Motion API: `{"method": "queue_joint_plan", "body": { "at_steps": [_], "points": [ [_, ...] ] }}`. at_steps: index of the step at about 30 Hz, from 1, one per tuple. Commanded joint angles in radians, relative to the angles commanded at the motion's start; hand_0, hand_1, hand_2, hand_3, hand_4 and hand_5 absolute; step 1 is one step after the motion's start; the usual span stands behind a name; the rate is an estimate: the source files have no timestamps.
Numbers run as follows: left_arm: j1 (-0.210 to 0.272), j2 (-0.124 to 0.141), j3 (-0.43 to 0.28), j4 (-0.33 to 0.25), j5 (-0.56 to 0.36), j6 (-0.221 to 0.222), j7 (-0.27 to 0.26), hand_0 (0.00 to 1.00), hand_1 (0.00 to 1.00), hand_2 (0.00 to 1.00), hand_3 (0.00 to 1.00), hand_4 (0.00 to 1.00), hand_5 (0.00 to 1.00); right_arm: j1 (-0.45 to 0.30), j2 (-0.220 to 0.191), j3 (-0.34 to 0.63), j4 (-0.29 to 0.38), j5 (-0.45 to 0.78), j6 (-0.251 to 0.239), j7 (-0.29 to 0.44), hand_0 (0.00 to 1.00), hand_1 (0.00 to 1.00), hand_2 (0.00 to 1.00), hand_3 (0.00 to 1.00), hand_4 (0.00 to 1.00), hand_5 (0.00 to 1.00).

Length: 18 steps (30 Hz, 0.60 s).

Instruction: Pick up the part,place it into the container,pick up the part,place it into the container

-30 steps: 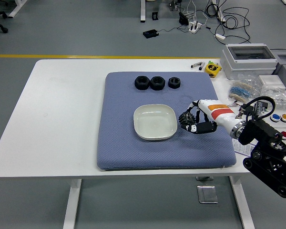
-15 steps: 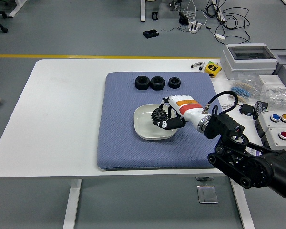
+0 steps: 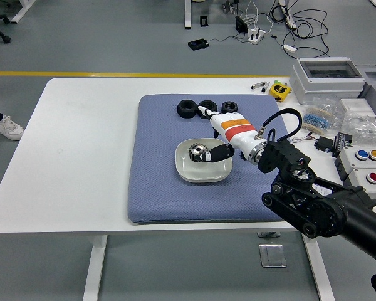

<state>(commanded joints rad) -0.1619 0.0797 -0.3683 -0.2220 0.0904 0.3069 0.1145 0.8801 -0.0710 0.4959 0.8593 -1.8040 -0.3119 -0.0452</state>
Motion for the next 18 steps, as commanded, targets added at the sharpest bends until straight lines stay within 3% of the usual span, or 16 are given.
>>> {"method": "queue_joint_plan", "body": {
  "at_steps": [6,7,8,12,13,18],
  "points": [
    [0.000,0.001,0.002,0.001,-0.003,0.000,-0.002,0.527,0.541,0.659,0.592,0.586,0.560,0.000,-0.047,0.043,0.008,0.006,-0.013,-0.001,0.263,0.430,0.808,0.998,0.998,0.381],
    [0.000,0.001,0.002,0.001,-0.004,0.000,-0.002,0.526,0.539,0.661,0.593,0.586,0.559,0.003,-0.055,0.047,0.005,0.005,-0.010,-0.002,0.254,0.414,0.743,0.887,0.998,0.392],
    [0.000,0.001,0.001,0.001,-0.003,0.000,-0.001,0.526,0.539,0.661,0.593,0.586,0.559,0.006,-0.063,0.048,0.000,0.003,-0.006,-0.004,0.254,0.414,0.743,0.887,0.998,0.392],
    [0.001,0.000,-0.002,0.001,0.004,0.000,0.001,0.526,0.539,0.661,0.593,0.586,0.559,0.018,-0.097,0.045,-0.033,-0.010,0.027,-0.013,0.254,0.414,0.743,0.887,0.998,0.392],
    [0.003,0.000,-0.005,0.002,0.006,0.000,0.002,0.526,0.540,0.659,0.592,0.586,0.559,0.021,-0.109,0.036,-0.052,-0.007,0.044,-0.015,0.237,0.403,0.694,0.799,0.984,0.384],
    [0.008,-0.003,-0.009,0.001,0.010,0.001,0.004,0.526,0.540,0.659,0.592,0.586,0.559,0.013,-0.132,0.007,-0.098,0.007,0.071,-0.007,0.237,0.403,0.694,0.799,0.984,0.384]
  ]
}}
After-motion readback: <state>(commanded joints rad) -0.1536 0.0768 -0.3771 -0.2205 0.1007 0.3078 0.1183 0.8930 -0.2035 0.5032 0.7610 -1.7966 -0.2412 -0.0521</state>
